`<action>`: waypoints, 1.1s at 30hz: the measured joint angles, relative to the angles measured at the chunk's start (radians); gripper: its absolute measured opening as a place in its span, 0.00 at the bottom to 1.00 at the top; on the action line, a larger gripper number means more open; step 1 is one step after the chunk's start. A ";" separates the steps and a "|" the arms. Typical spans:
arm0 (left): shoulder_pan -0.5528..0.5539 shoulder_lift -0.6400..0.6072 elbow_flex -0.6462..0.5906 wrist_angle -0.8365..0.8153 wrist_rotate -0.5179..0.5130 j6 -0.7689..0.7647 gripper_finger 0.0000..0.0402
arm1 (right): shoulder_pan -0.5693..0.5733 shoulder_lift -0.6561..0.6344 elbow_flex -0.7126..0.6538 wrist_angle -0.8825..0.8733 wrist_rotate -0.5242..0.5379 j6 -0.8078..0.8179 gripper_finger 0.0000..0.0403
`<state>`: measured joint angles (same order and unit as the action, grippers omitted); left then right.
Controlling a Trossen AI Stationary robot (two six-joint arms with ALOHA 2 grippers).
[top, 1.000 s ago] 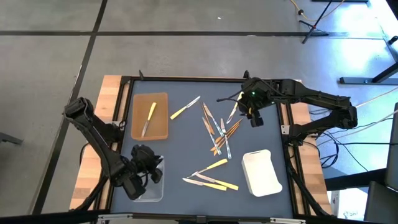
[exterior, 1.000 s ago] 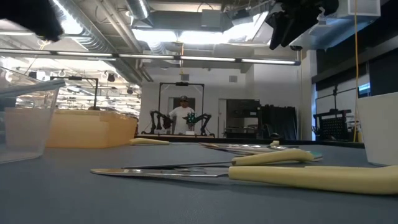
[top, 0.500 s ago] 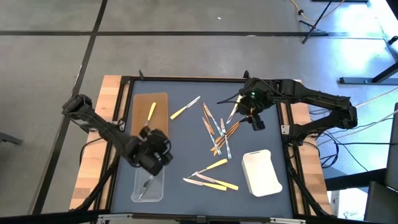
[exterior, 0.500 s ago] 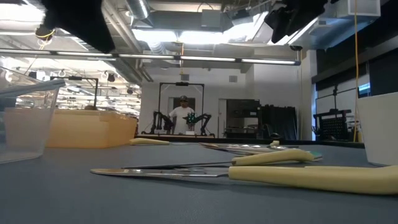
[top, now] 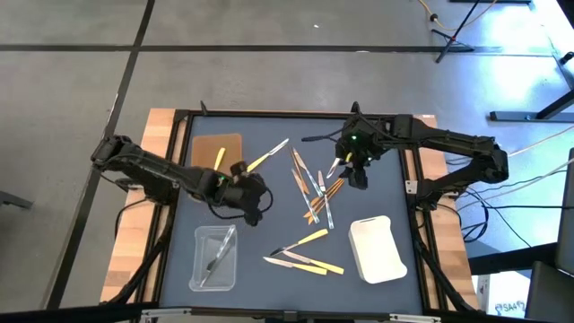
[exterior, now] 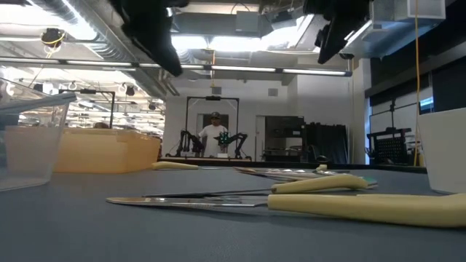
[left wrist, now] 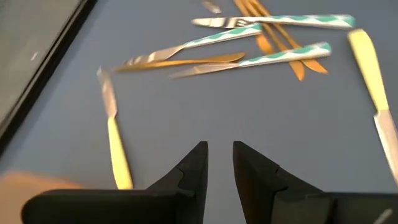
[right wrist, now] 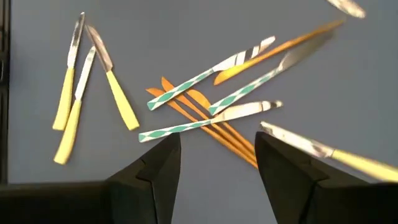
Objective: Sort silverware by color (type)
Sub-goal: Put the green knife into the transparent bin
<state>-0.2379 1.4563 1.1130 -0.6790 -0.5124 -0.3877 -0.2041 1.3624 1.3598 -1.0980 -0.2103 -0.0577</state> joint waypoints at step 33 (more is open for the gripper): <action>0.307 0.001 0.000 0.113 0.374 0.363 0.17 | 0.364 0.041 -0.534 0.567 0.354 0.841 0.48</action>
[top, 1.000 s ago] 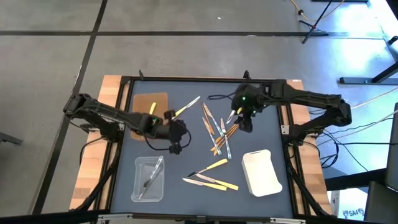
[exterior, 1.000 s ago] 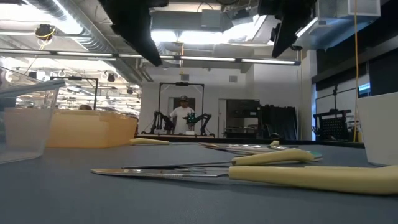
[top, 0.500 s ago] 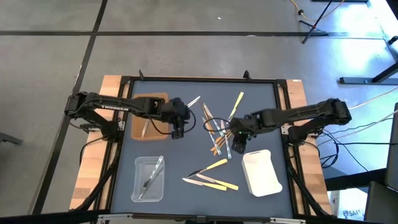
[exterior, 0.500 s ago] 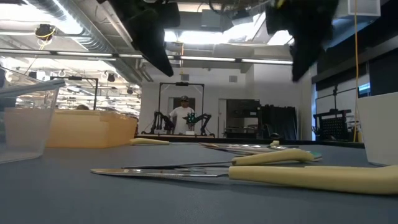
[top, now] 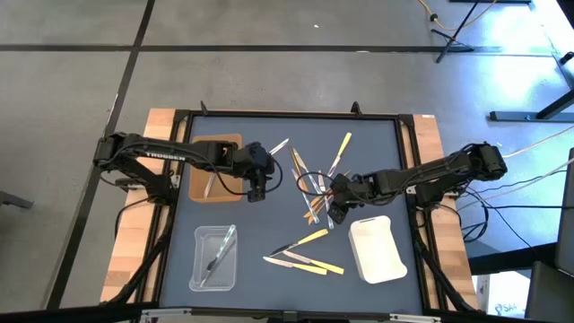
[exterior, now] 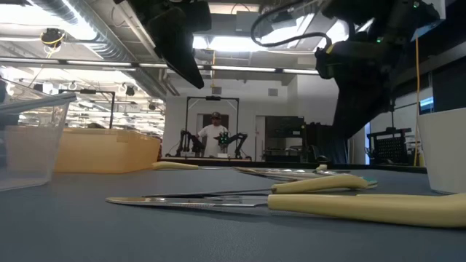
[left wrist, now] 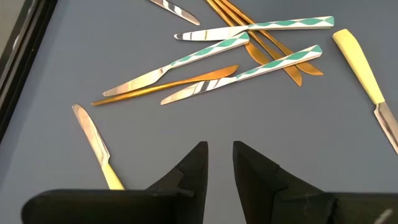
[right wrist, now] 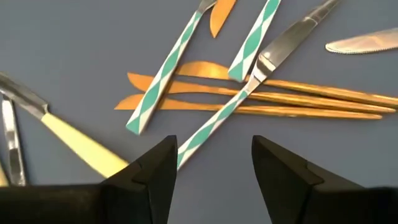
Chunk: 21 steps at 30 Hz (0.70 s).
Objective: Sort silverware by color (type)
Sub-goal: Put the green knife into the transparent bin
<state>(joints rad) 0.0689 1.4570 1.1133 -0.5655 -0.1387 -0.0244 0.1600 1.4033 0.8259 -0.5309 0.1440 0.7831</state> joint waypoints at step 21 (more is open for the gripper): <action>0.000 0.000 0.000 0.010 0.000 -0.008 0.17 | 0.085 0.151 -0.004 0.088 0.111 0.107 0.48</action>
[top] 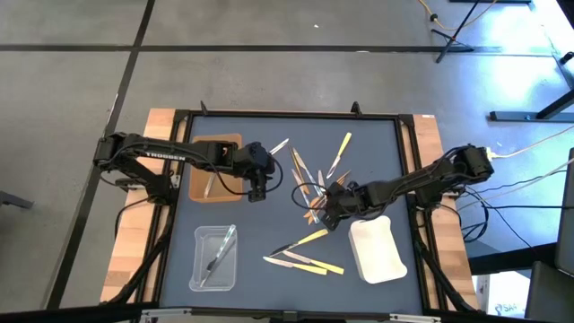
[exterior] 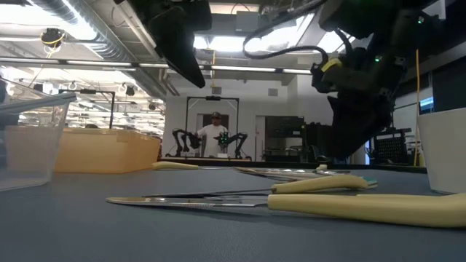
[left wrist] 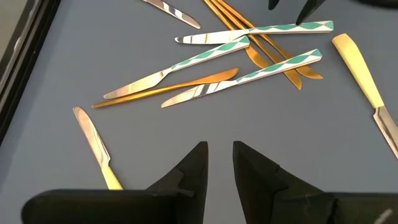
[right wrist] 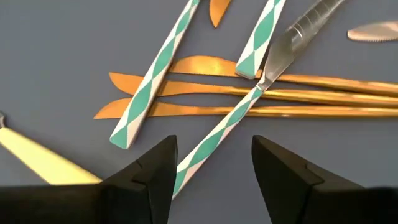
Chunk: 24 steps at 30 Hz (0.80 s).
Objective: Sort silverware by color (type)
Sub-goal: Put the green knife into the transparent bin
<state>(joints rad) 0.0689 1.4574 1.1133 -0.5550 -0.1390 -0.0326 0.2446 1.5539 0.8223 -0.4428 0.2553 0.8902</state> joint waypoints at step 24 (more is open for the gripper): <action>-0.005 0.000 0.000 0.003 0.000 -0.045 0.17 | 0.006 0.059 0.000 0.031 0.022 0.004 0.48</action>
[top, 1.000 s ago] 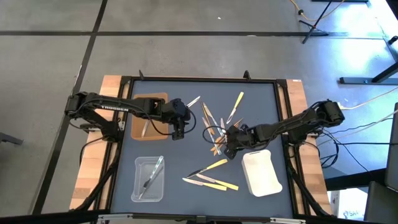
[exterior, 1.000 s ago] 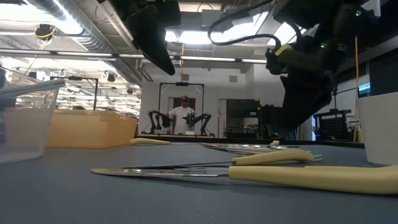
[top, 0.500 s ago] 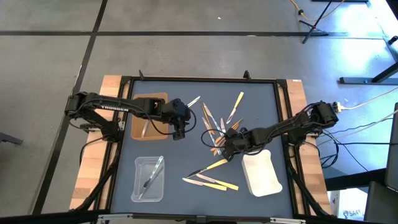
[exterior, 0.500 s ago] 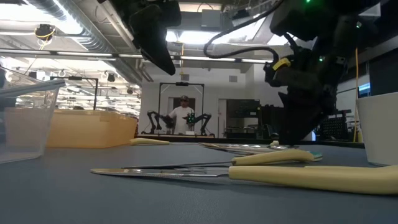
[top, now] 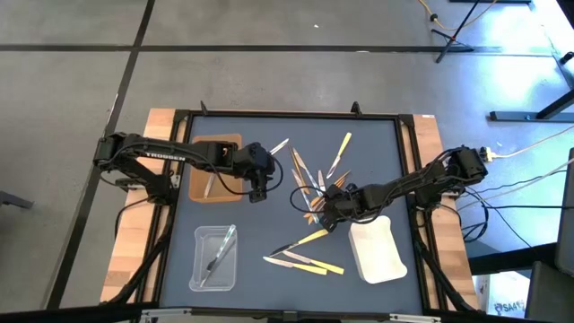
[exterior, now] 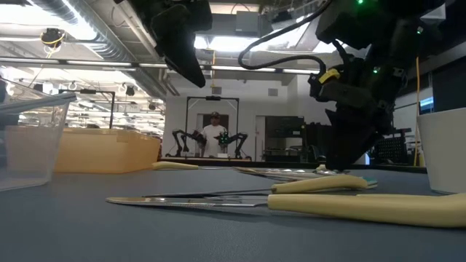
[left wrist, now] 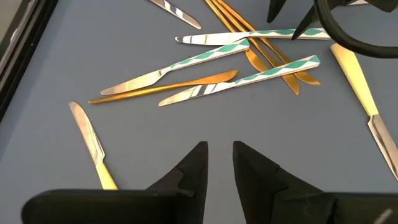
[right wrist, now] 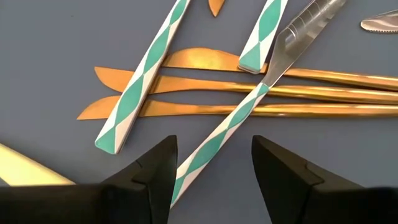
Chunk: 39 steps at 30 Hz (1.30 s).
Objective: Sort silverware by color (type)
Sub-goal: Put the green knife into the transparent bin
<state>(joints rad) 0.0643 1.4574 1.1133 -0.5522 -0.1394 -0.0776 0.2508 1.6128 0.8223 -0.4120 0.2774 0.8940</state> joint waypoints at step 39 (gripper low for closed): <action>0.000 0.000 0.000 0.016 0.000 0.002 0.17 | -0.003 0.062 0.002 0.031 -0.034 0.003 0.05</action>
<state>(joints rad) 0.0643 1.4574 1.1133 -0.5362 -0.1394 -0.0761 0.2481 1.6749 0.8241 -0.3810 0.2436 0.8973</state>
